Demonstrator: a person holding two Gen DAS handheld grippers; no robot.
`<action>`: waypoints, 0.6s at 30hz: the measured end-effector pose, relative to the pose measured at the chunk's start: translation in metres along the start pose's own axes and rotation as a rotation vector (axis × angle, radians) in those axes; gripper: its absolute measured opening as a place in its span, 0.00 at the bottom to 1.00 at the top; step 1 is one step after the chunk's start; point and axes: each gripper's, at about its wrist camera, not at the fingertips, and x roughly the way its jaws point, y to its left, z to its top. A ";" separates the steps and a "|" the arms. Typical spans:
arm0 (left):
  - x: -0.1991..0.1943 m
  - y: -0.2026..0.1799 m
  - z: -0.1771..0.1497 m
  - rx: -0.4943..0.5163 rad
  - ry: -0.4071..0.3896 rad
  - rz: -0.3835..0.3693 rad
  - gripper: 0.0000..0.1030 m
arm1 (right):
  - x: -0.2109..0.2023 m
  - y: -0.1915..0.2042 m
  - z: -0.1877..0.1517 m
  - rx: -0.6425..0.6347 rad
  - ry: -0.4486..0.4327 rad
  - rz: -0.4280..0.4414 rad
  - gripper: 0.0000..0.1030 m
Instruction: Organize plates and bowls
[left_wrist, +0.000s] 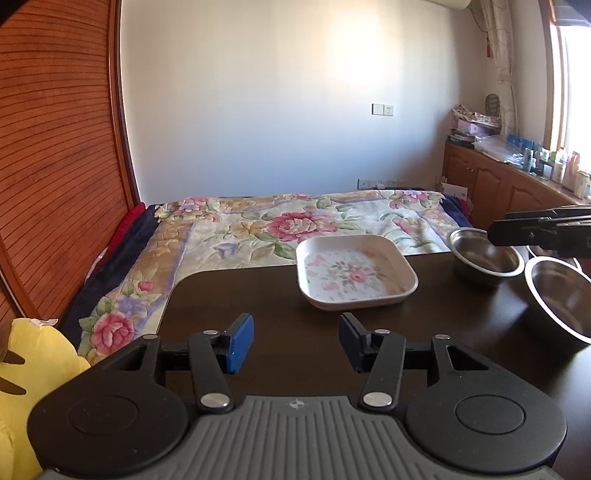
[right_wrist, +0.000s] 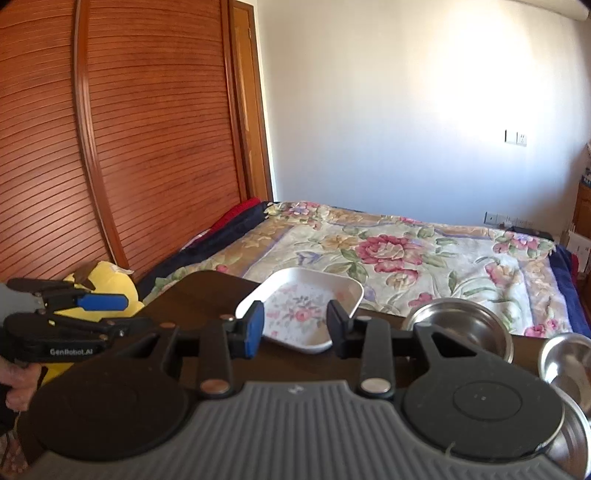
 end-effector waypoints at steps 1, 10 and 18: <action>0.004 0.002 0.003 -0.001 0.003 -0.002 0.53 | 0.005 -0.003 0.002 0.011 0.007 0.003 0.38; 0.048 0.010 0.021 -0.009 0.025 -0.041 0.53 | 0.063 -0.013 -0.001 0.067 0.099 -0.061 0.50; 0.093 0.013 0.031 -0.003 0.059 -0.084 0.53 | 0.096 -0.018 -0.010 0.121 0.153 -0.129 0.50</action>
